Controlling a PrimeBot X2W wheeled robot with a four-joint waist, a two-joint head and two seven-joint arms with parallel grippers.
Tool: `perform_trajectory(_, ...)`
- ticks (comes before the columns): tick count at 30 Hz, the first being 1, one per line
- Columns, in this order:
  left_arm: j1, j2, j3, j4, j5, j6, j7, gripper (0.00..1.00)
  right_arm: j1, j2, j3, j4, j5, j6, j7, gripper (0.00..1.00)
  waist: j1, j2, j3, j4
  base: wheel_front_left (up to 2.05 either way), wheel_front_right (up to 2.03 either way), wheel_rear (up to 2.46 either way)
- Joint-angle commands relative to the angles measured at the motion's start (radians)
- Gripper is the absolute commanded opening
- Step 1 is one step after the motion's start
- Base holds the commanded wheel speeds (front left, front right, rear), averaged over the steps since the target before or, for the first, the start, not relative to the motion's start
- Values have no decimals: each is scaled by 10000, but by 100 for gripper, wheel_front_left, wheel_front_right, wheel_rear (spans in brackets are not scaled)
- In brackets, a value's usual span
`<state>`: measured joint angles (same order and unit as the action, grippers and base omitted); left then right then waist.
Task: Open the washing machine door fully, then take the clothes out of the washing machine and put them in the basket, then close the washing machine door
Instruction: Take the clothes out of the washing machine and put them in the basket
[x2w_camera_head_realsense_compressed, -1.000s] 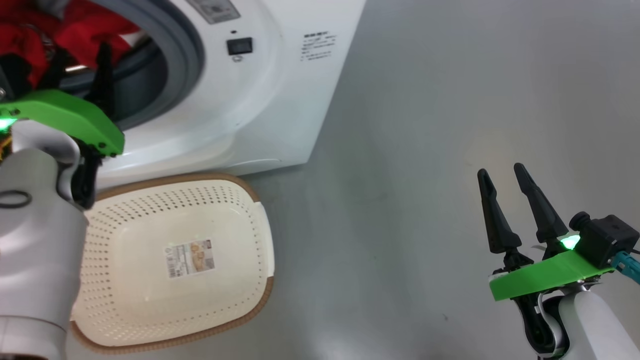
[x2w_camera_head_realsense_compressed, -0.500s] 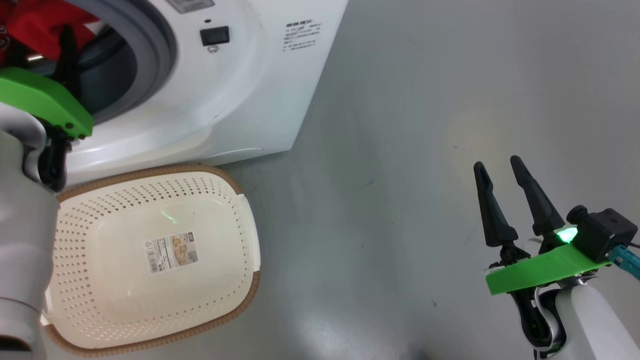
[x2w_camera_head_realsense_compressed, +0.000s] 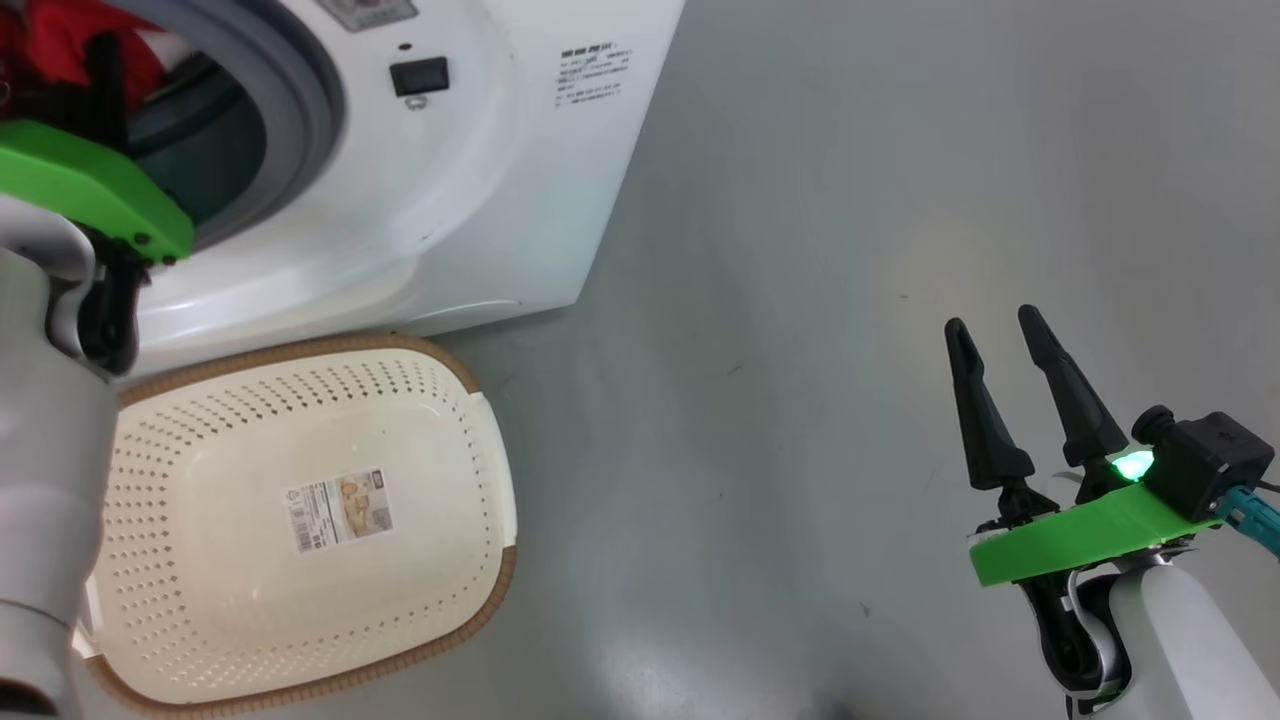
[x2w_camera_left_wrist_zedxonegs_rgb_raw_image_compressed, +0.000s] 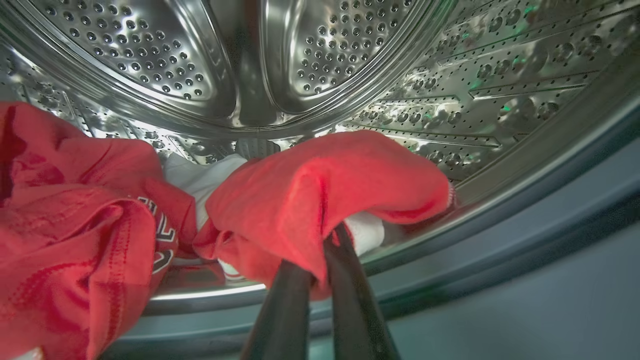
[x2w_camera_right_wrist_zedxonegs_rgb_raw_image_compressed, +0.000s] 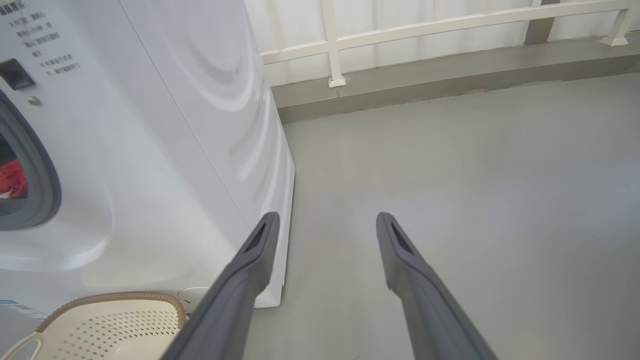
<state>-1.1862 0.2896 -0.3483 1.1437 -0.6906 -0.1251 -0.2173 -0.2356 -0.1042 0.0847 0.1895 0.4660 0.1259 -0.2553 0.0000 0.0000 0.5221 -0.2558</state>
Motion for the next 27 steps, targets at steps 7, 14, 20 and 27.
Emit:
perform_trajectory(7, 840, 424, 120, -984, -547, -56, -434, 0, 76, -137, 50, -206, -42, 48, -65, 100, 0, 0, -588, 353, 0, 0, 0)
perform_trajectory(14, 2275, 138, 1840, -2998, -151, -56, -441, 0, 296, -217, -189, -199, -89, 48, -65, 100, 0, 0, -1189, 756, 0, 0, 0)
perform_trajectory(20, 3648, -295, 3156, -4689, 817, -56, -443, 0, 649, -298, -340, -179, -136, 48, -65, 100, 0, 0, -1696, 1032, 0, 0, 0)
perform_trajectory(27, 5196, -1048, 4172, -6602, 1658, -56, -443, 0, 1089, -325, -502, -138, -190, 48, -65, 100, 0, 0, -2304, 1323, 0, 0, 0)
